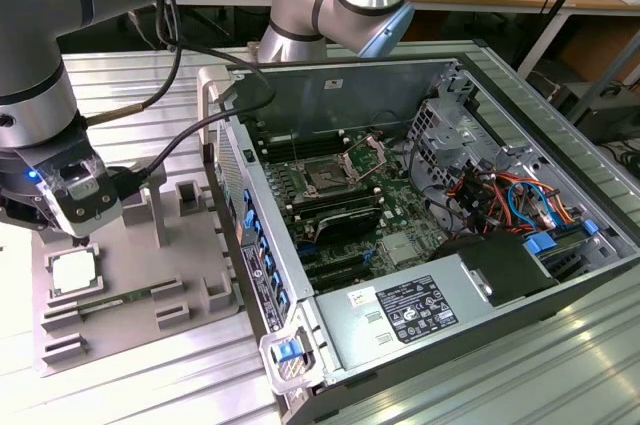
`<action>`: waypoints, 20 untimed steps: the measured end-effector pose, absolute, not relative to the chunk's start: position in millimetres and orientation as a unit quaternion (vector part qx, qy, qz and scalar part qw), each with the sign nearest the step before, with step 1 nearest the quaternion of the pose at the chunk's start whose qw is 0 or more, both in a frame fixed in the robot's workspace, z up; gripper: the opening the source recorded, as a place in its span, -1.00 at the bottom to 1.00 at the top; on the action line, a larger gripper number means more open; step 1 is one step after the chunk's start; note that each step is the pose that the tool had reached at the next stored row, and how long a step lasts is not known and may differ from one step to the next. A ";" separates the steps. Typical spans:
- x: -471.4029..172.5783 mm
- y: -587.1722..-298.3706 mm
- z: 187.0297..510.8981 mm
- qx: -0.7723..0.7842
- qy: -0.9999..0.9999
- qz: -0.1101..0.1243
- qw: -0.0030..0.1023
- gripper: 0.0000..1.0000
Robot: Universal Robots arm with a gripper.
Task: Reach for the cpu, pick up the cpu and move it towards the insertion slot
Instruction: 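Reach for the cpu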
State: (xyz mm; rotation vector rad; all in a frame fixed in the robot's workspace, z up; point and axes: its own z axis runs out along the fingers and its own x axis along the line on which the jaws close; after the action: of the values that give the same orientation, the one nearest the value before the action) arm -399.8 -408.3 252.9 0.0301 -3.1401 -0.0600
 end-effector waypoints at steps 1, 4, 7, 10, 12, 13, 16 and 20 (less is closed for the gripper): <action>-400.2 -408.4 252.2 0.010 -1.000 -0.019 0.000 -0.79; -401.3 -408.7 250.4 0.010 -1.000 -0.019 0.000 -0.79; -401.9 -408.8 249.2 0.010 -1.000 -0.019 0.000 -0.79; -402.4 -408.9 248.2 0.010 -1.000 -0.019 0.000 -0.79; -402.7 -409.0 247.4 0.010 -1.000 -0.019 0.000 -0.79; -402.9 -409.0 247.0 0.010 -1.000 -0.019 0.000 -0.79; -403.5 -409.0 245.6 0.010 -1.000 -0.019 0.000 -0.79; -403.9 -409.0 244.2 0.010 -1.000 -0.019 0.000 -0.79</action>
State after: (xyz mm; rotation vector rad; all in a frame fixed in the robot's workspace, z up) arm -403.9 -409.0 244.2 0.0301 -3.1400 -0.0599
